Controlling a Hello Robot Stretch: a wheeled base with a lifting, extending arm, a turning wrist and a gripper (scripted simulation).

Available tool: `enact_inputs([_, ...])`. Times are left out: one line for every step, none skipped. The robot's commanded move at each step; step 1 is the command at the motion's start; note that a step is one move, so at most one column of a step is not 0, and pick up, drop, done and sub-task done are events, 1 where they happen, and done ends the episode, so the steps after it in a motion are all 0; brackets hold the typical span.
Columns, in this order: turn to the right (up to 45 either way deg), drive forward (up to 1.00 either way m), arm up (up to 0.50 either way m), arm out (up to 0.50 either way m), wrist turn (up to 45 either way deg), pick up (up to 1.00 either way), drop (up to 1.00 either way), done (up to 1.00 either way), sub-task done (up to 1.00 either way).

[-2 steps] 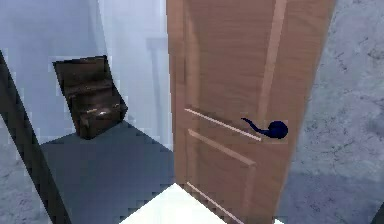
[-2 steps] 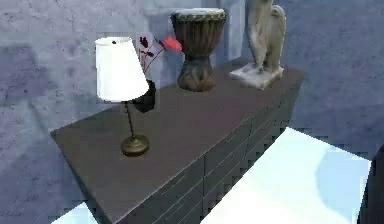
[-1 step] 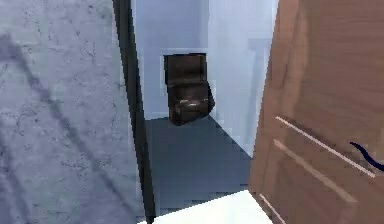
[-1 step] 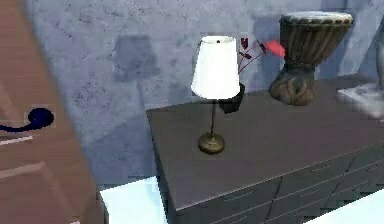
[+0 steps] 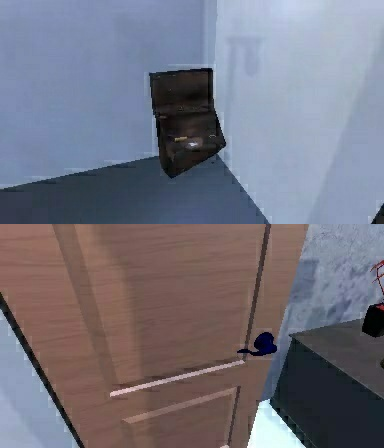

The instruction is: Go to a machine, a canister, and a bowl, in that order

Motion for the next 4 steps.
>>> enact_inputs([-12.0,0.00,0.00,0.00,0.0,0.00,0.00,0.00,0.00])
enact_inputs([0.0,0.10,0.00,0.00,0.0,0.00,0.00,0.00,0.00])
enact_inputs([-15.0,0.00,0.00,0.00,0.0,0.00,0.00,0.00,0.00])
enact_inputs([0.0,0.50,0.00,0.00,0.0,0.00,0.00,0.00,0.00])
